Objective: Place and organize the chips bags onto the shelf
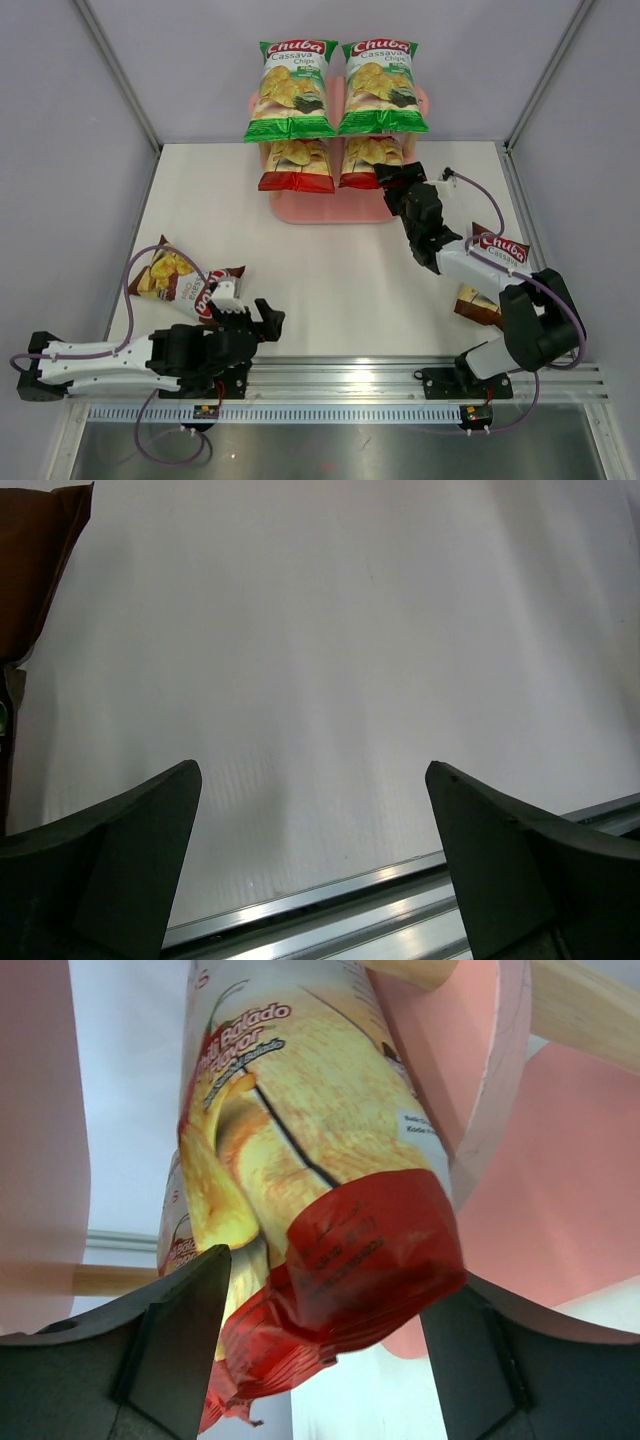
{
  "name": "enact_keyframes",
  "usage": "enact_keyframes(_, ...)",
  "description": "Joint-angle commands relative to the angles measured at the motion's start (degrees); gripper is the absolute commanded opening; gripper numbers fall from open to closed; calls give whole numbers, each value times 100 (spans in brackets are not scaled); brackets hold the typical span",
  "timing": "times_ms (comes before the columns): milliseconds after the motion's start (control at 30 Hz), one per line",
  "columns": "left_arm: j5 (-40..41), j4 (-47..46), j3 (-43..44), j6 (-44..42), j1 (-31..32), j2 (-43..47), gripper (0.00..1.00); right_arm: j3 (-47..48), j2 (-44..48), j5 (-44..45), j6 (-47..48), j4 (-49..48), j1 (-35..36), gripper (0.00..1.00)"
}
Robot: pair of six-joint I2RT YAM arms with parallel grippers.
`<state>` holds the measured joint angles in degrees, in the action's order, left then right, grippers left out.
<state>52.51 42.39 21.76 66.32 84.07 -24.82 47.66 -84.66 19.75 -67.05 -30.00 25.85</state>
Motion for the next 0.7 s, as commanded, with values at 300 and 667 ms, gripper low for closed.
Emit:
enact_keyframes(300,-592,-784,724,-936,-1076,-1297,99,-362,1898,-454,947,1135,-36,99)
enact_keyframes(667,-1163,-592,1409,-1447,-2640,-1412,99,-749,4510,-331,2203,4282,-36,99)
